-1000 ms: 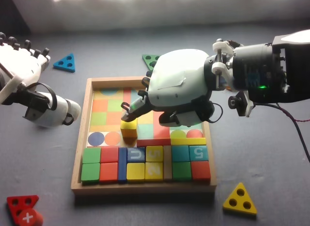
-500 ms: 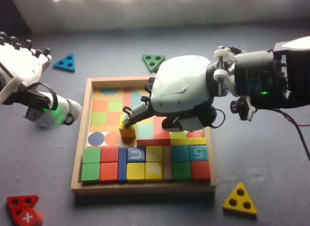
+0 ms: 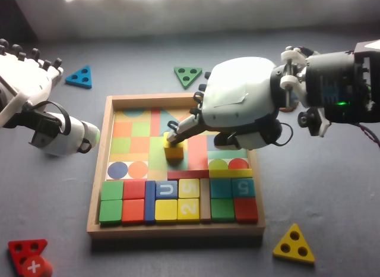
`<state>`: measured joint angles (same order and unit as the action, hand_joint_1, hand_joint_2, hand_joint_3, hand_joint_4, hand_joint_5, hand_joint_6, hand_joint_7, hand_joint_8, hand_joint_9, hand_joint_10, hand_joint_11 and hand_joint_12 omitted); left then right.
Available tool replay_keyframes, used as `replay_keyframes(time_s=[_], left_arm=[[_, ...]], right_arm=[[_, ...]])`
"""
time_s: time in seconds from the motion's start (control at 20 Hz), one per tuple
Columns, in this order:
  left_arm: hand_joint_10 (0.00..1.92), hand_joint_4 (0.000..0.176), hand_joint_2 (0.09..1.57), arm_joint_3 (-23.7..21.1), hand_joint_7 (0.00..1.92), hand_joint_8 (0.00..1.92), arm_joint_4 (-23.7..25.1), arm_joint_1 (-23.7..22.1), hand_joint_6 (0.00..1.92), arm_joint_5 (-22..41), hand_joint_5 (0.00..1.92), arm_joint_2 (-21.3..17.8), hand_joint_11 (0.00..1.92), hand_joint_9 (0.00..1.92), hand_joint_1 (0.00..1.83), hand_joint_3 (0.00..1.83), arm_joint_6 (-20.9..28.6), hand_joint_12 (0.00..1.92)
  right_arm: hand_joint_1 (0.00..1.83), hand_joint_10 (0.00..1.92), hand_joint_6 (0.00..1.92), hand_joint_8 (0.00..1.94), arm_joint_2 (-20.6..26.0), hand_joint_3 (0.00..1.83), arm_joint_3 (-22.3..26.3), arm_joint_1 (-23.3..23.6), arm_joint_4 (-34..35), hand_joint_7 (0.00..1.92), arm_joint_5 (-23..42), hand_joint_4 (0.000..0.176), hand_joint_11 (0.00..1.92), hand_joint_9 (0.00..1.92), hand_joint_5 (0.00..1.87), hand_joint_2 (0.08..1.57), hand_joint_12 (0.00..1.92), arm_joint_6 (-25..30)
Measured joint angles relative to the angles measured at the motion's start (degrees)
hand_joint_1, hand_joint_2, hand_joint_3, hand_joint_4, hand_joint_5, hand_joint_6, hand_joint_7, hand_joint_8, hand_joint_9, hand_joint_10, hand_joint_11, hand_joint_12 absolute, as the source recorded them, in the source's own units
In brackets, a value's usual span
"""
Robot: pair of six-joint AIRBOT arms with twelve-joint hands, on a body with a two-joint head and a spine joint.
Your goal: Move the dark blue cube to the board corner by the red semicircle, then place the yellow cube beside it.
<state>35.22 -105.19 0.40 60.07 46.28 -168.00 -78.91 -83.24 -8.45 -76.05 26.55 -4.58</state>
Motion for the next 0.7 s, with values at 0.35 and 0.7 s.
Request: replay_keyframes(time_s=[0.35,0.7], left_arm=[[0.0,0.0,1.17,0.0,0.04,0.0,0.0,0.0,0.0,0.02,0.03,0.0,0.0,0.05,0.0,0.0,0.02,0.16],[0.0,0.0,1.16,0.0,0.03,0.0,0.09,0.24,0.0,0.02,0.01,0.0,0.0,0.03,0.0,0.0,0.0,0.11]], right_arm=[[1.03,1.92,0.0,1.94,1.2,0.0,-1.29,0.17,-1.11,1.1,-0.22,0.0,1.42,1.31,0.37,1.4,1.92,-0.04],[1.01,1.92,0.02,1.94,1.55,0.0,-2.14,0.35,-1.79,1.14,0.0,0.0,1.44,1.34,0.42,1.4,1.92,0.68]])
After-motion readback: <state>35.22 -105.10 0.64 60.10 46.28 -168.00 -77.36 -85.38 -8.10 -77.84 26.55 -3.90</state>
